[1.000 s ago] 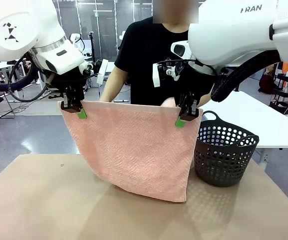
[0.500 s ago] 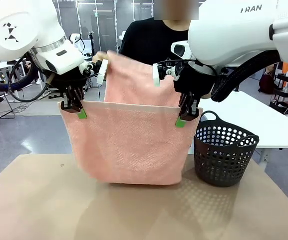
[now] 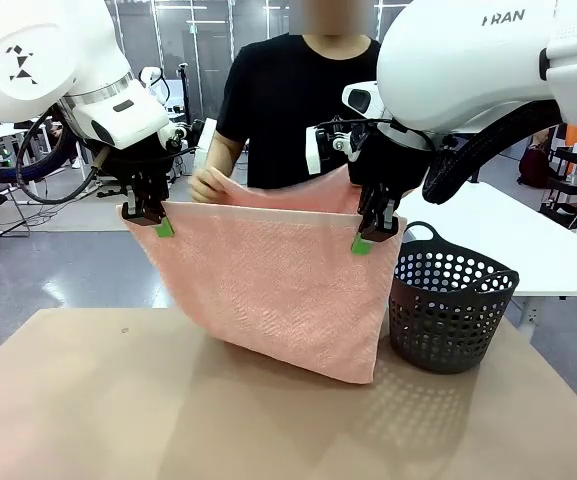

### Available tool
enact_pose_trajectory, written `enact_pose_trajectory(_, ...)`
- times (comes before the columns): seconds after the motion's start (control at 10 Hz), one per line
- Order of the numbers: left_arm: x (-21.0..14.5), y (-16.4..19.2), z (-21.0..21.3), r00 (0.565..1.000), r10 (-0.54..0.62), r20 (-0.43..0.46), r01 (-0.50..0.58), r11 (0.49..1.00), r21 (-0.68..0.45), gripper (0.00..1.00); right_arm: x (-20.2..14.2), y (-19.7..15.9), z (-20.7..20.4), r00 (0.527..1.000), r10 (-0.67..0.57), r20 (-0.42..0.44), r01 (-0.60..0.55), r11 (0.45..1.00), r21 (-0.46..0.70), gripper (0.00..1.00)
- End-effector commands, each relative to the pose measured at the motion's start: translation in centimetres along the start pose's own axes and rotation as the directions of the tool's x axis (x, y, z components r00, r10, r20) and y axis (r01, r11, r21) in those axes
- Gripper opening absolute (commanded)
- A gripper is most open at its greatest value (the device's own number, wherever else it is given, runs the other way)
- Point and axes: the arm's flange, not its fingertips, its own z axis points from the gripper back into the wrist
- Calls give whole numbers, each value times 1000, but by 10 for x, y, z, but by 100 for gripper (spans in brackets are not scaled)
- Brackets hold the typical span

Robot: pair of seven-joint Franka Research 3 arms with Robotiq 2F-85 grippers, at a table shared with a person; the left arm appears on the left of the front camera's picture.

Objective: Fold the towel.
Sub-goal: Release the end of the 100 cm Hotel Towel you were holding and grab the top end of the folded side.

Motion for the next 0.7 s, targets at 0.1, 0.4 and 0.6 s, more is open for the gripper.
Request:
enact_pose_trajectory(0.1, -1, 1, 1, 1000, 4, -18, -4, 1000, 12, 0, -2, -1, 0, 1000, 4, -3, -4, 1000, -2, 0)
enact_pose_trajectory(0.4, -1, 1, 1, 1000, 4, -18, -4, 1000, 12, 0, -2, -1, 0, 1000, 4, -3, -4, 1000, -2, 0)
enact_pose_trajectory(0.6, -1, 1, 1, 1000, 4, -18, -4, 1000, 12, 0, -2, -1, 0, 1000, 4, -3, -4, 1000, -2, 0)
